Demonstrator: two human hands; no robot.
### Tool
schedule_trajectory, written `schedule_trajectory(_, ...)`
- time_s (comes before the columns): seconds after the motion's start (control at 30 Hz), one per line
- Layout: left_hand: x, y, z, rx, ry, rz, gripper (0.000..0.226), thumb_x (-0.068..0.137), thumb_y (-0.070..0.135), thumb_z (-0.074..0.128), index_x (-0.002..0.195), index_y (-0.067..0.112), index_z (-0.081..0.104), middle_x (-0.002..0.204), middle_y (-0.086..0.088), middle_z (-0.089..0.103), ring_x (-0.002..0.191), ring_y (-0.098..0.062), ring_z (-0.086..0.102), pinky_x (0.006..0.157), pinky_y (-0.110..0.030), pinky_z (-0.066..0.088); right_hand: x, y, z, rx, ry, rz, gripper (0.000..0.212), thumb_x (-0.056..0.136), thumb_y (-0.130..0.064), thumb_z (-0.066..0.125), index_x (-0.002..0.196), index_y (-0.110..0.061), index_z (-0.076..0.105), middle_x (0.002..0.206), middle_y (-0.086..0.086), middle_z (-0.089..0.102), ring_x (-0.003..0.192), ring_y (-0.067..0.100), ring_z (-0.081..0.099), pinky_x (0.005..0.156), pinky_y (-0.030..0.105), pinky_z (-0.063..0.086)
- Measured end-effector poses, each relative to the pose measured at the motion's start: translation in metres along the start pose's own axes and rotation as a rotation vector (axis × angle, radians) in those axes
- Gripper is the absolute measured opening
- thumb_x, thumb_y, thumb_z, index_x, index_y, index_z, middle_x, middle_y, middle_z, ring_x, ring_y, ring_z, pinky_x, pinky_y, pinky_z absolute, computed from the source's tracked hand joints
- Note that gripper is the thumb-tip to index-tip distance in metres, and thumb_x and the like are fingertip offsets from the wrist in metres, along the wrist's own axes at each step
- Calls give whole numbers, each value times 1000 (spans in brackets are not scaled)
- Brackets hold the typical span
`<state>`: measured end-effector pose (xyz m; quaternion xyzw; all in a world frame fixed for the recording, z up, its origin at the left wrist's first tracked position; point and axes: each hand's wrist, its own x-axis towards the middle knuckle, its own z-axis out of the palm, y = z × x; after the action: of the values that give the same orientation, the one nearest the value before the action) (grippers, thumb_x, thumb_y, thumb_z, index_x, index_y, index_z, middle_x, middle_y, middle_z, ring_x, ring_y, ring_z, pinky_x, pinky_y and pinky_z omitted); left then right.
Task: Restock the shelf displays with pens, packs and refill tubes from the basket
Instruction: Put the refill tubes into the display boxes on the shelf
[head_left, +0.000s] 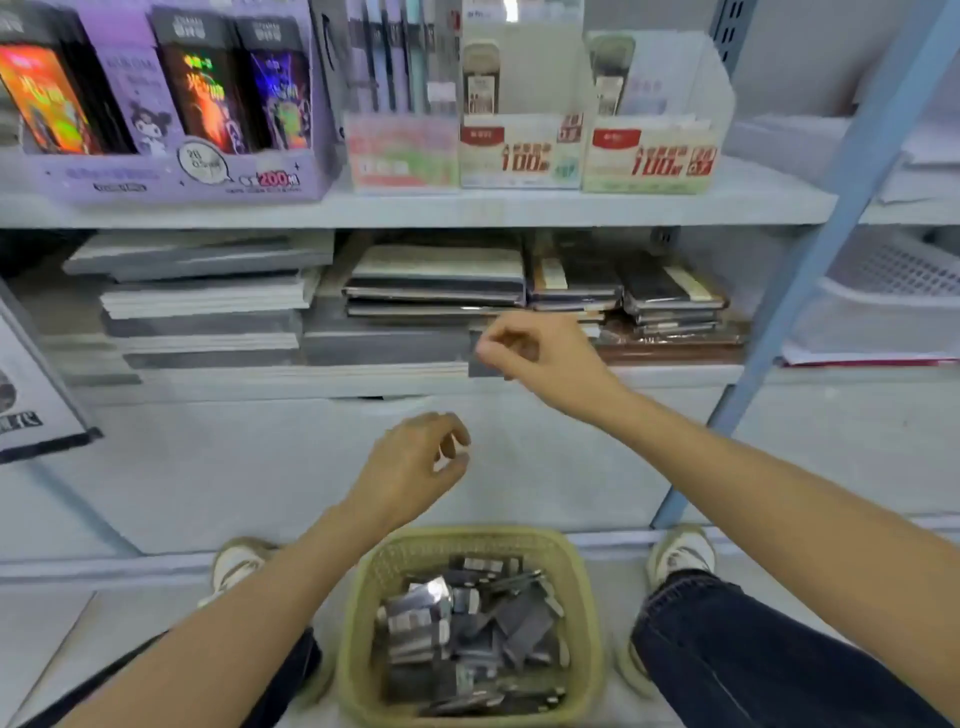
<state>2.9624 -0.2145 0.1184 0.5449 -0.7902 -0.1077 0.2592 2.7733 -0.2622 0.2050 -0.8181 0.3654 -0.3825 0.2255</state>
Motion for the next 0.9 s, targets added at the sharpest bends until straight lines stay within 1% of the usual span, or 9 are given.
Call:
schedule_trajectory(0.07,-30,-21,47,-39,-219,-108,8,86,21,64,93,21,67,84,9,63,80,-14,61,72,-27,44,-41,40,40,34,-161,169,9,91,-14,65,89,-7,70,81,4,69,73,19,64,69,26,52)
schedule_trajectory(0.13,-58,-42,89,-18,-352,-191,8,83,23,65,91,25,66,89,8,68,83,-12,62,74,-29,46,-79,80,76,37,-300,307,9,90,-14,67,93,-6,70,86,5,70,78,20,63,71,21,50)
schedule_trajectory(0.23,-91,-72,142,-26,-484,-321,28,85,23,64,113,24,64,114,5,66,104,-15,61,87,-28,47,-127,134,120,4,-468,469,18,88,-18,69,105,-10,69,99,2,70,89,16,64,78,21,49)
schedule_trajectory(0.33,-111,-96,180,9,-543,-406,67,84,24,68,144,20,39,144,-4,47,129,-22,46,107,-34,37,-164,173,155,-58,-592,596,44,85,-22,72,126,-17,58,125,2,62,112,17,59,99,38,47)
schedule_trajectory(0.43,-118,-115,205,114,-596,-457,93,85,33,70,154,13,11,160,-8,16,146,-26,19,119,-39,18,-186,200,184,-125,-706,601,75,82,-30,74,146,-26,35,154,1,33,141,19,31,117,38,24)
schedule_trajectory(0.53,-120,-126,217,164,-590,-479,102,84,37,71,154,10,1,161,-9,8,146,-28,13,119,-43,17,-193,218,202,-236,-788,586,92,80,-39,74,153,-29,18,160,-1,15,147,22,12,117,46,14)
schedule_trajectory(0.6,-119,-133,223,153,-563,-479,107,79,40,76,154,11,6,155,-9,16,141,-29,19,115,-41,23,-194,227,213,-301,-799,574,90,80,-42,74,151,-32,19,157,-2,20,144,22,14,113,47,17)
schedule_trajectory(0.73,-123,-141,227,99,-522,-449,94,76,42,77,150,16,26,143,-6,29,132,-27,26,106,-39,28,-197,236,225,-354,-617,537,67,80,-47,71,137,-37,37,140,-4,42,131,20,31,99,39,26)
schedule_trajectory(0.9,-125,-143,222,-53,-351,-368,41,84,21,73,120,9,57,117,-11,51,112,-28,46,94,-30,37,-199,237,225,-339,-499,482,46,85,-48,65,126,-34,51,122,-6,57,116,19,44,95,38,30)
